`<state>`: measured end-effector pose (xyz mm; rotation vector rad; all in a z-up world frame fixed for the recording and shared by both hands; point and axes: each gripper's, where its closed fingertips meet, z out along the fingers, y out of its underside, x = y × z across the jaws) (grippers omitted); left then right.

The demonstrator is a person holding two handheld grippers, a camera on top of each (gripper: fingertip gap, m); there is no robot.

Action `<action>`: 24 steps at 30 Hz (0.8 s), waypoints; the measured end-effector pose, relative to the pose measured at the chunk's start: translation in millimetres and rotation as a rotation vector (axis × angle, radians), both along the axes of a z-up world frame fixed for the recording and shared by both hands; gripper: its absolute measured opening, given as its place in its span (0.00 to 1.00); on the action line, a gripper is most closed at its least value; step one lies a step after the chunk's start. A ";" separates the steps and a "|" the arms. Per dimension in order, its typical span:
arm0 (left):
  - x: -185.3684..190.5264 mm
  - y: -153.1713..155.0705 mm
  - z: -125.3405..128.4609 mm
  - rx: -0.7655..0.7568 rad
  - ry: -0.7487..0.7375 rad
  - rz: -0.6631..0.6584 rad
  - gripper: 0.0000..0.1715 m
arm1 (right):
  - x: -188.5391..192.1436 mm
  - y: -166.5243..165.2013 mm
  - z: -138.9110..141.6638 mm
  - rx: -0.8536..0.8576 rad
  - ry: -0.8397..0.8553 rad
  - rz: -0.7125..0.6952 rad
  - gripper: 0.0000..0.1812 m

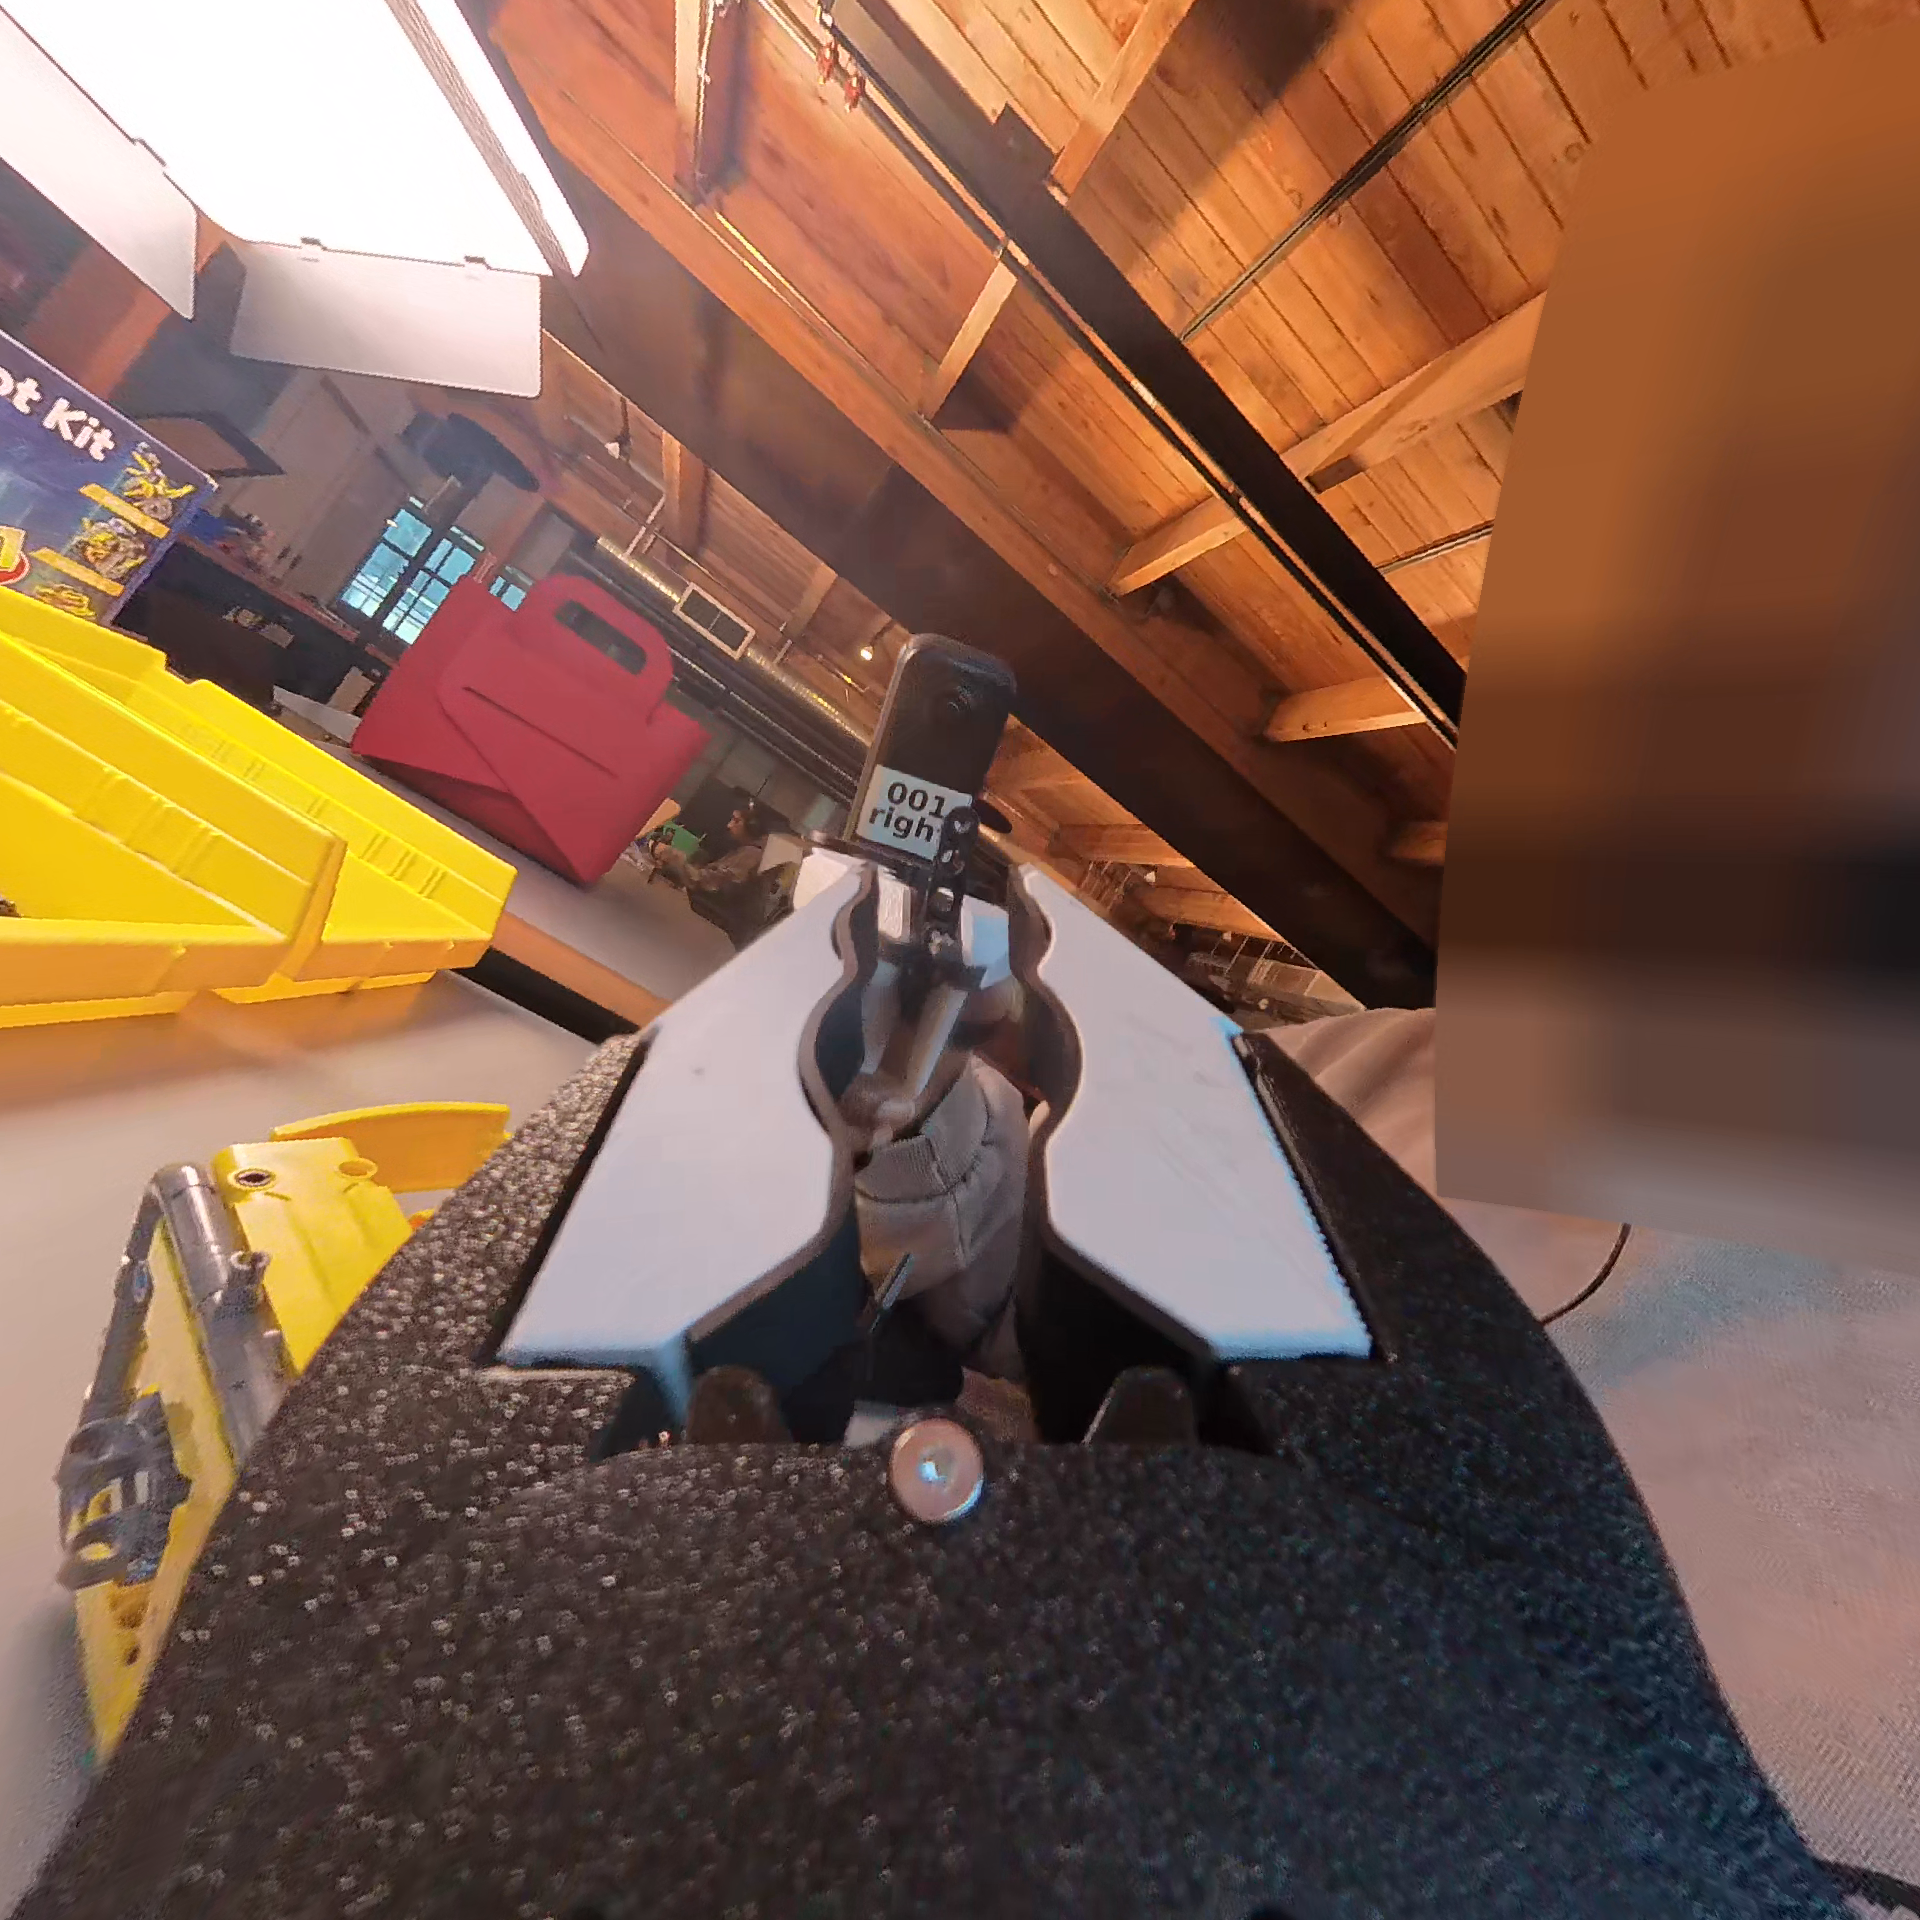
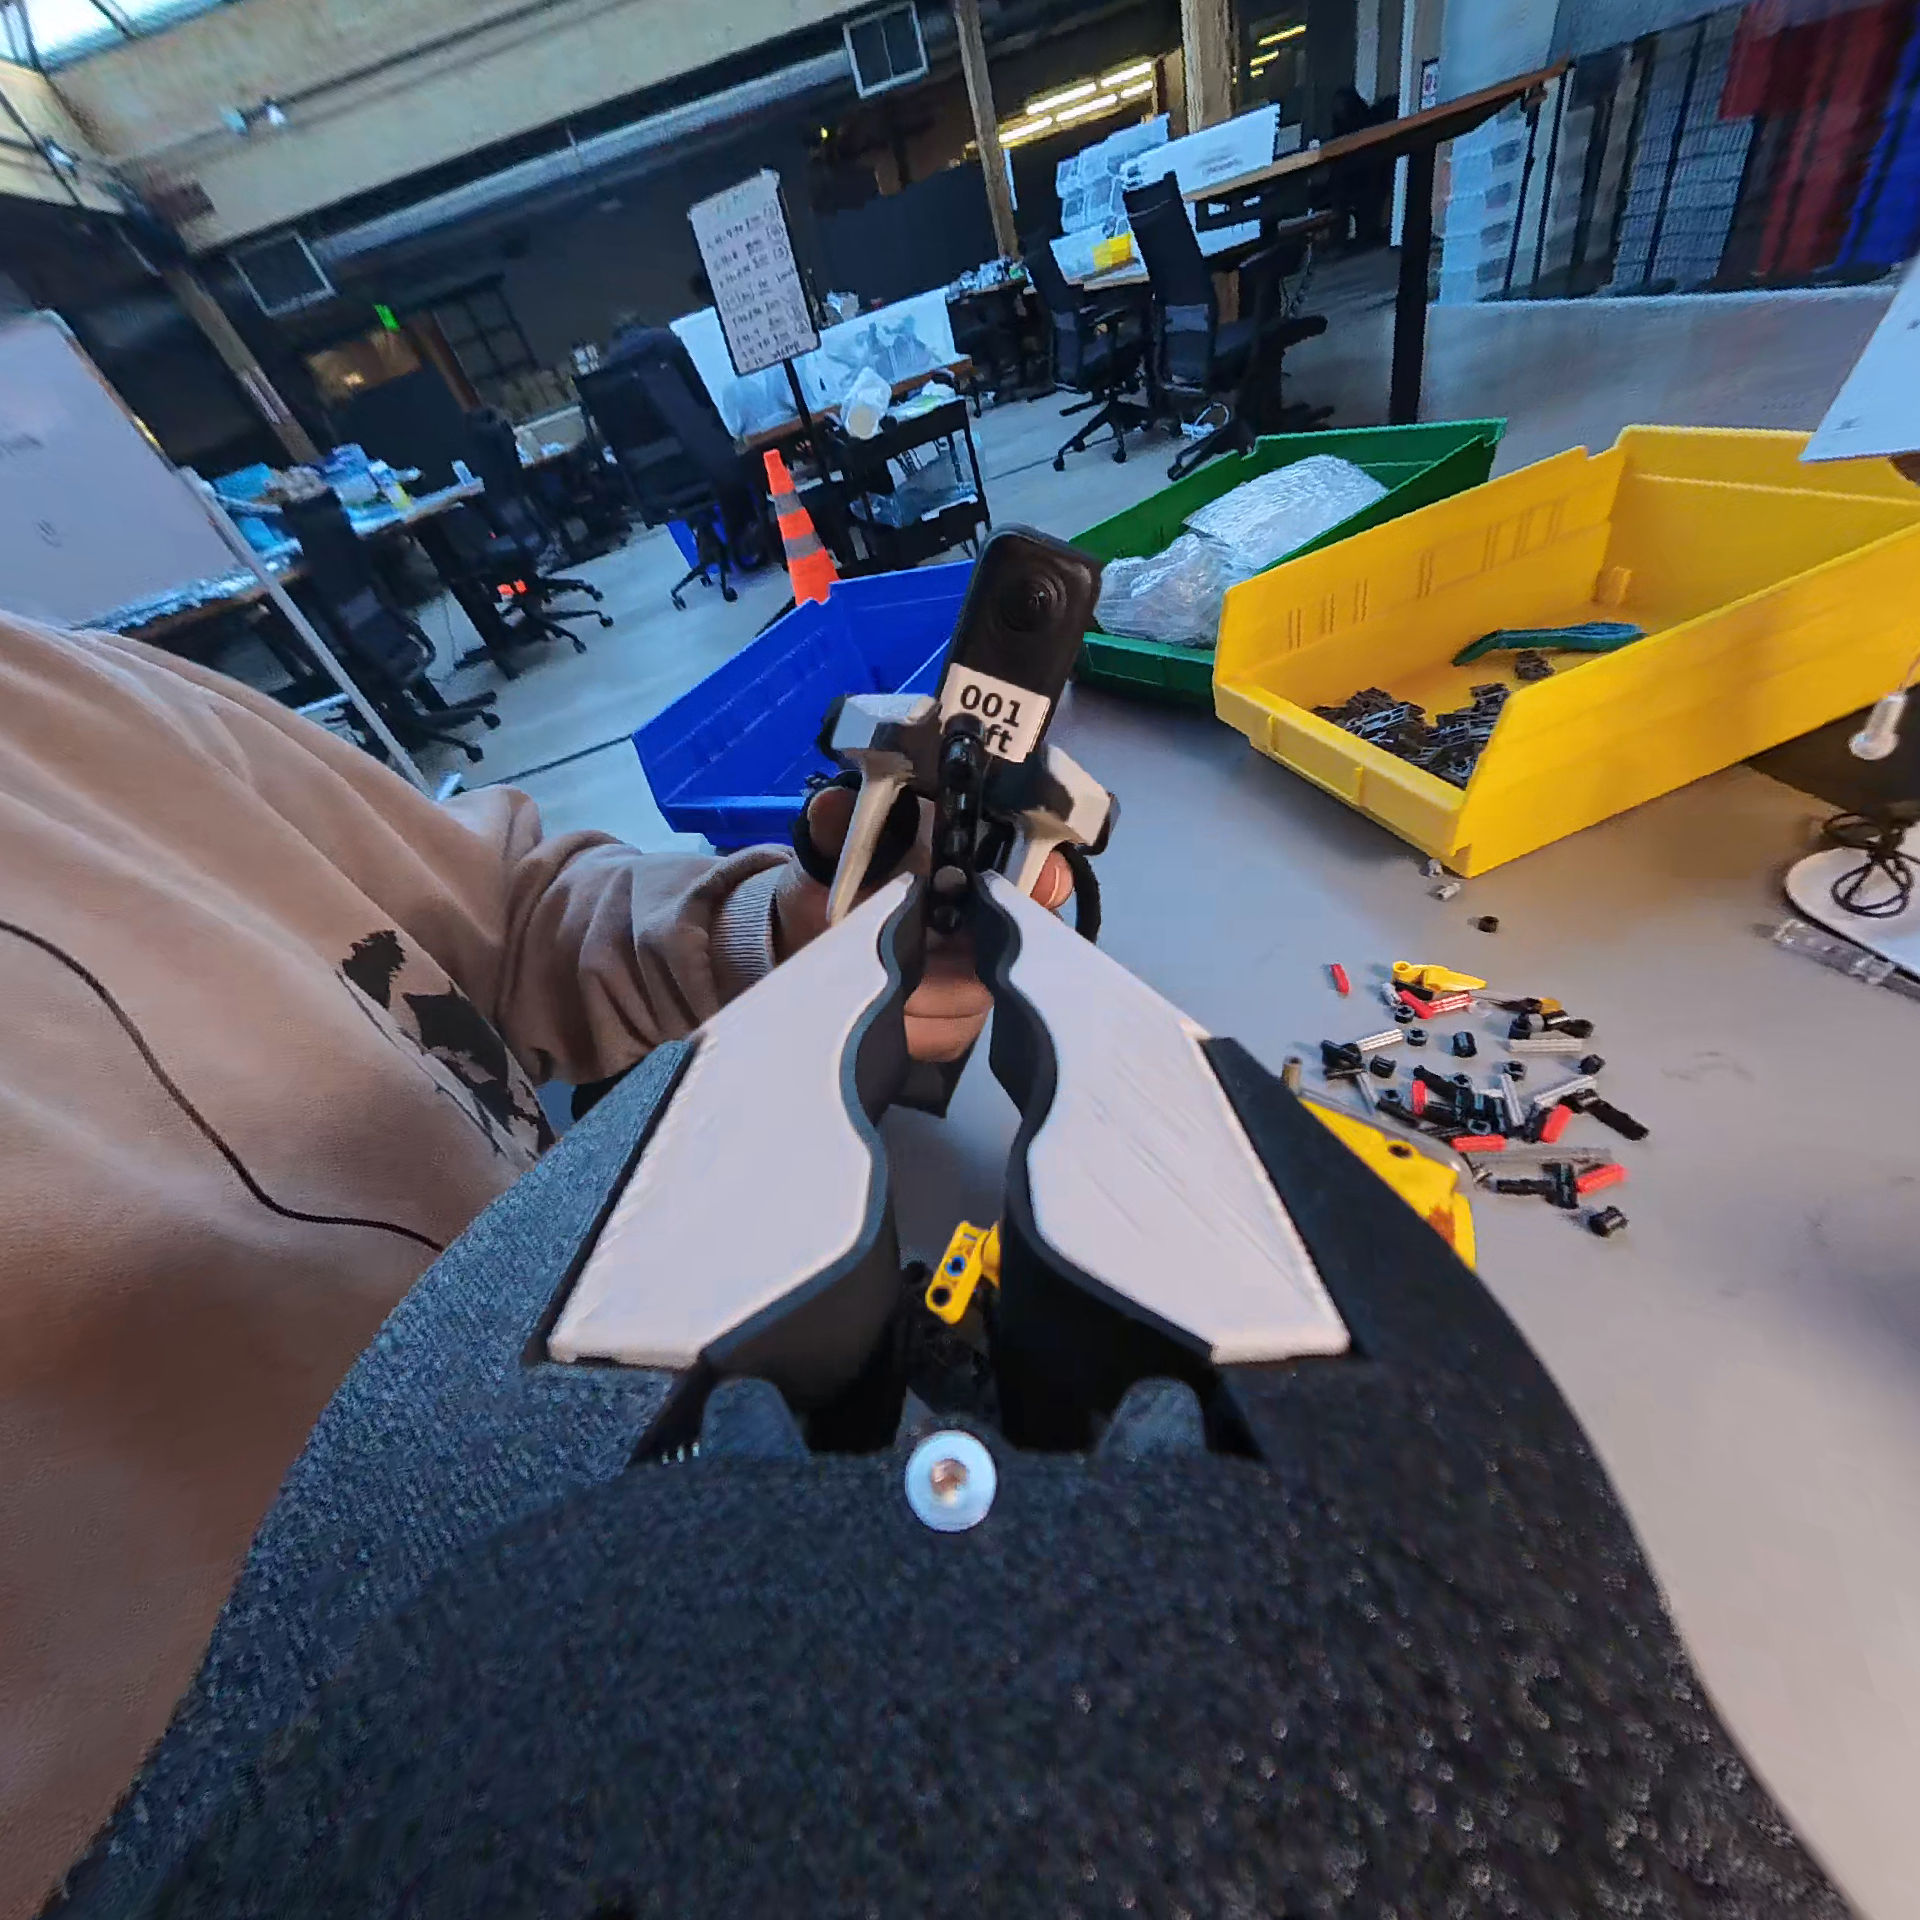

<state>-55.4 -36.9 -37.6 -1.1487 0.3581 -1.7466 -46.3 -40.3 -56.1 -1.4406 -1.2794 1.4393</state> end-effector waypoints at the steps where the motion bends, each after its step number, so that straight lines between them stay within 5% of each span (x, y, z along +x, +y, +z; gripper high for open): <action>1: 2.5 -0.9 -2.0 0.004 0.017 -0.004 0.14 | 1.9 0.6 0.0 -0.015 0.000 0.000 0.03; 12: 14.9 -6.7 -14.7 0.032 0.110 -0.034 0.03 | 3.0 2.8 2.0 -0.011 0.013 -0.013 0.03; 24: 11.0 -22.2 -6.9 0.133 0.019 -0.107 0.03 | -1.8 -12.1 15.2 0.345 0.085 -0.033 0.03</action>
